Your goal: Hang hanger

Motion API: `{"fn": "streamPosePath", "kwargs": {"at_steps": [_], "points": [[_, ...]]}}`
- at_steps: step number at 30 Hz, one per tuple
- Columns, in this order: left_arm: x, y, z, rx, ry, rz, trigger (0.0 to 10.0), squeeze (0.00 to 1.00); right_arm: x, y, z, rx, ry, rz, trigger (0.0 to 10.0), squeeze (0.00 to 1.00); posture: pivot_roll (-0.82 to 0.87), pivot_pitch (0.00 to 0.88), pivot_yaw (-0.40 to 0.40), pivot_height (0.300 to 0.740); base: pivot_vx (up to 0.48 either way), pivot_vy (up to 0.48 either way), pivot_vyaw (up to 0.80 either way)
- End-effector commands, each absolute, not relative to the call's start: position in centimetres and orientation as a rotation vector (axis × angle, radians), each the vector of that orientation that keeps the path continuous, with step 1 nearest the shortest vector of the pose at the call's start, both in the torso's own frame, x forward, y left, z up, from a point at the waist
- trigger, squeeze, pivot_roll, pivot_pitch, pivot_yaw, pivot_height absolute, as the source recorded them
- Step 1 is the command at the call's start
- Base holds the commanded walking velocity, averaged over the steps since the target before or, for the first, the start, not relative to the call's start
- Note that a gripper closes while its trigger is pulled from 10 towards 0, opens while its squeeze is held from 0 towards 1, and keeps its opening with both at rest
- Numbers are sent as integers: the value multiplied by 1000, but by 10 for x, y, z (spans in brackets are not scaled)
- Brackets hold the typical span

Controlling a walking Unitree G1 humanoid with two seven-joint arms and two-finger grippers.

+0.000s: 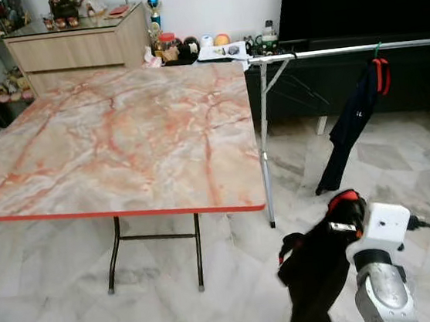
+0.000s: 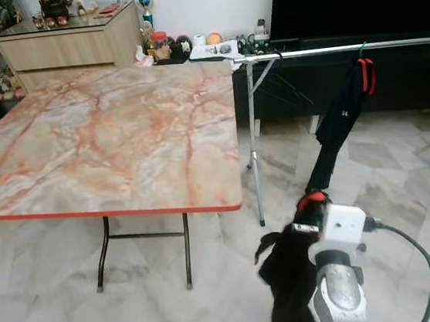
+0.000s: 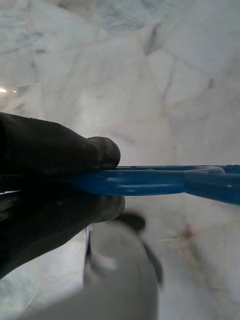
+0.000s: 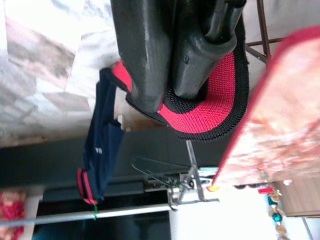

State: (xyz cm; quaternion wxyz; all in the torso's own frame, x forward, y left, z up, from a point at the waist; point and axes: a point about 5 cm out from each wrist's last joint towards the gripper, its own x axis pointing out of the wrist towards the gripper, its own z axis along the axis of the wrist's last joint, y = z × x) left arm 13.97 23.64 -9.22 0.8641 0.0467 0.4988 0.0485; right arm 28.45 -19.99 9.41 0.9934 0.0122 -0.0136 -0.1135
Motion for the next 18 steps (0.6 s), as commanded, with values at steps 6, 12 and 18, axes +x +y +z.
{"fn": "streamPosePath", "kwargs": {"at_steps": [6,12,18], "points": [[133,243,-93,109,1068,117,10000,0,290,-190,104,30,-77,-197,10000,0,110,0,-12,740,0,468,0],[133,243,-93,113,1070,114,10000,0,291,-190,104,25,-80,-197,10000,0,110,0,-9,740,0,464,0],[134,244,-92,124,1061,111,10000,0,290,-189,104,26,-80,-196,10000,0,109,0,-6,740,0,74,0]]}}
